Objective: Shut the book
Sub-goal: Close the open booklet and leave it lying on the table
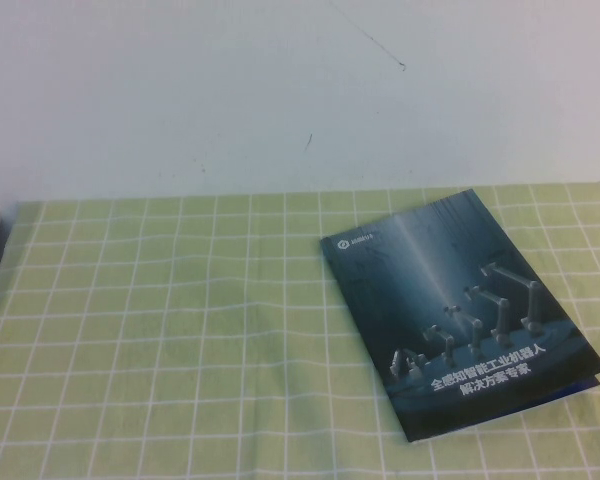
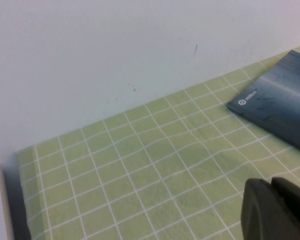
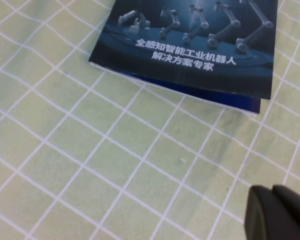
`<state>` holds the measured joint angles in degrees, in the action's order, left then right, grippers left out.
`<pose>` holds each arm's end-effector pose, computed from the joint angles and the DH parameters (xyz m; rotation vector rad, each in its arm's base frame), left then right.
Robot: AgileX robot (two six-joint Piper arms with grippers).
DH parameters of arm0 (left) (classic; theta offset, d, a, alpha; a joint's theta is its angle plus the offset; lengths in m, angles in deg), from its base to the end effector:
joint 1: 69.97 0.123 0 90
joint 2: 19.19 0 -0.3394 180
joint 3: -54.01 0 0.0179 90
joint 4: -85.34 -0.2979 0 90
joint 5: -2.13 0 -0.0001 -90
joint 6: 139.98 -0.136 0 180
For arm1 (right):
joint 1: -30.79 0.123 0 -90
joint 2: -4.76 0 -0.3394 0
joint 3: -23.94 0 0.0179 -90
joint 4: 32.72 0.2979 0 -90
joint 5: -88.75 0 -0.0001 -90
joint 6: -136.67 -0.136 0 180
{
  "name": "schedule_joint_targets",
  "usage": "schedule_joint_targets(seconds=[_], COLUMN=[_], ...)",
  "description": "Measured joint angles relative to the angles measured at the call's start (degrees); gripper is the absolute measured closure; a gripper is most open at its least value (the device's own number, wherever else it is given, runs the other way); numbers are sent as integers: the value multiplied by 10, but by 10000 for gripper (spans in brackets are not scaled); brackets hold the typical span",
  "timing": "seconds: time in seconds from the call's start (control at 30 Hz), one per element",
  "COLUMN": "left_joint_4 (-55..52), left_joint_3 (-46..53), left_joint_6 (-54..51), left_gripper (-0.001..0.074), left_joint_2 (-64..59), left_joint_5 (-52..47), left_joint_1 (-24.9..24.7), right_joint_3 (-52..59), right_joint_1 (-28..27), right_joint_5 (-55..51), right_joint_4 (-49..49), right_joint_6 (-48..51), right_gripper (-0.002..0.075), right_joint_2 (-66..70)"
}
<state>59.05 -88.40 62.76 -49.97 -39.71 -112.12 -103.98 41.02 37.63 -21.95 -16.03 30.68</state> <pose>0.1032 -0.0392 0.3848 0.4334 1.8130 -0.2610 0.0826 0.0350 0.2667 -0.6681 2.1351 0.0667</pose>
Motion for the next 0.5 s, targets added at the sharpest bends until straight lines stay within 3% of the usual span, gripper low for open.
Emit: schedule_joint_targets(seconds=[0.5], left_joint_4=[-27], left_joint_3=[17], left_joint_6=[0], left_gripper=[739], left_joint_2=[3], left_joint_5=[1], left_joint_1=[7], right_joint_3=[0], right_joint_1=[0], right_joint_5=[-1], right_joint_4=[1], right_joint_6=[0], right_gripper=[729], right_joint_2=[0])
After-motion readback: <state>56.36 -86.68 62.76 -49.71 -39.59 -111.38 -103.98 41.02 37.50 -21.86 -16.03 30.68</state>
